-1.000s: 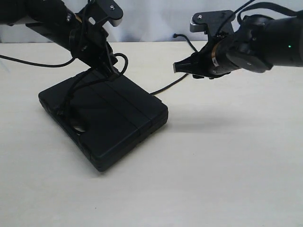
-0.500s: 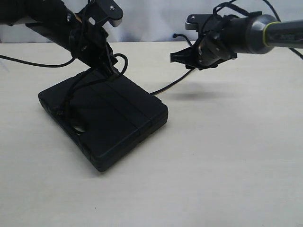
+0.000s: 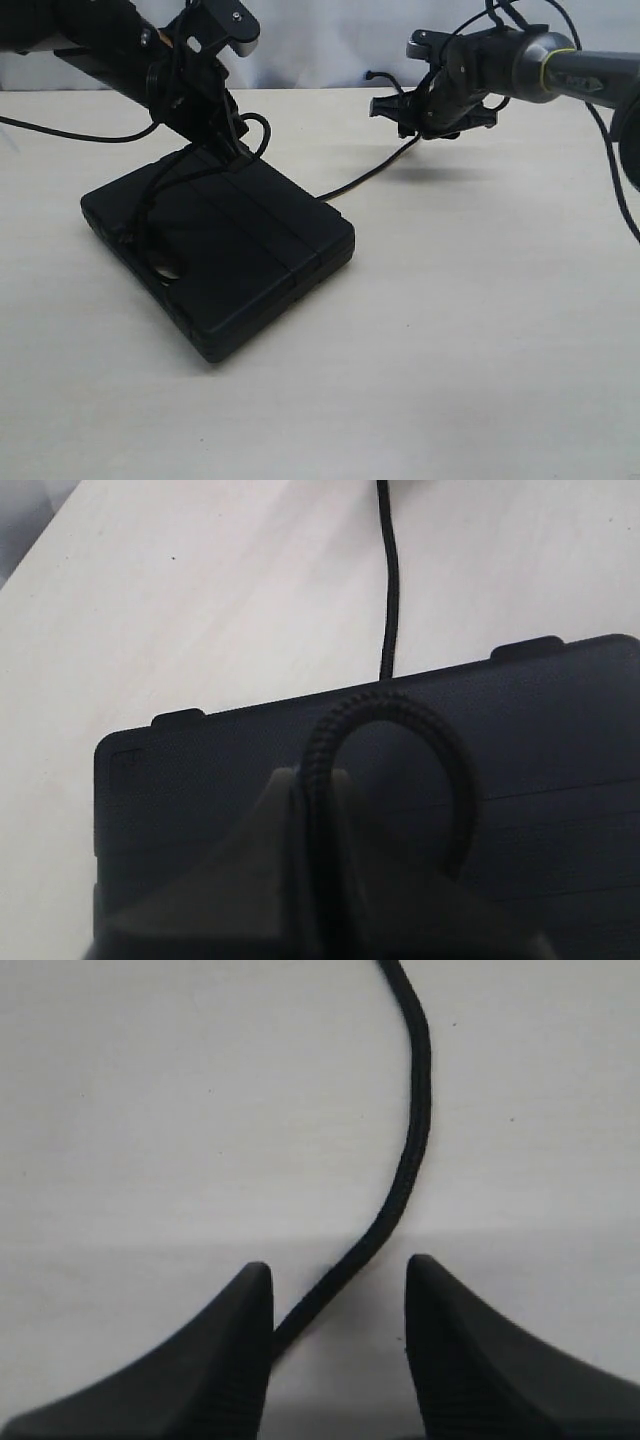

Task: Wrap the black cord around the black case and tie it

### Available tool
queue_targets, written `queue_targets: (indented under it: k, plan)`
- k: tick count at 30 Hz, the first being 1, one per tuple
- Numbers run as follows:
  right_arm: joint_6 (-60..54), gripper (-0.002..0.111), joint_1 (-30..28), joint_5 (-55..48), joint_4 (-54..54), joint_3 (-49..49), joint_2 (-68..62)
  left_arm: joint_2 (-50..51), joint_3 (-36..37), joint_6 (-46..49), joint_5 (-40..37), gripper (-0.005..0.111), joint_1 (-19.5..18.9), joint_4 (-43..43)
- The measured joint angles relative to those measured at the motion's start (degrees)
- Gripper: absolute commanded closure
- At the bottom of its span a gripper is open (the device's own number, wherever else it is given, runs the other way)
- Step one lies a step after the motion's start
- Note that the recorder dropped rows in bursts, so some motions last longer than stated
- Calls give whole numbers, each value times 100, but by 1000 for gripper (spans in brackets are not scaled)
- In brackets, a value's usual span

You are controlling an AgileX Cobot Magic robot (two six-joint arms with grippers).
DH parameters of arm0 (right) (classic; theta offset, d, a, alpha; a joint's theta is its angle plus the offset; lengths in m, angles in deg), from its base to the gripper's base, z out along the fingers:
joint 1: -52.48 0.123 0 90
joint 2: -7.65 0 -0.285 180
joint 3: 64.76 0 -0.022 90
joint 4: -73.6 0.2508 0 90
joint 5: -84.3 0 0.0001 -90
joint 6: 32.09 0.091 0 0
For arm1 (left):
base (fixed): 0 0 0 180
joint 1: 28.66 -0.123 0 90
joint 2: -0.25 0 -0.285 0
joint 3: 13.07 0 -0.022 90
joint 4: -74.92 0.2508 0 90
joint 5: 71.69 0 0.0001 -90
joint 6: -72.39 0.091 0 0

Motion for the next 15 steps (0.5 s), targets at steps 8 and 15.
queue_targets:
  k: [8,15]
  plan:
    - [-23,72,-2,-12,52,-375,-305,0,0,13,0,107,0,0]
    - [-23,73,-2,-22,65,-373,-491,0,0,13,0,107,0,0]
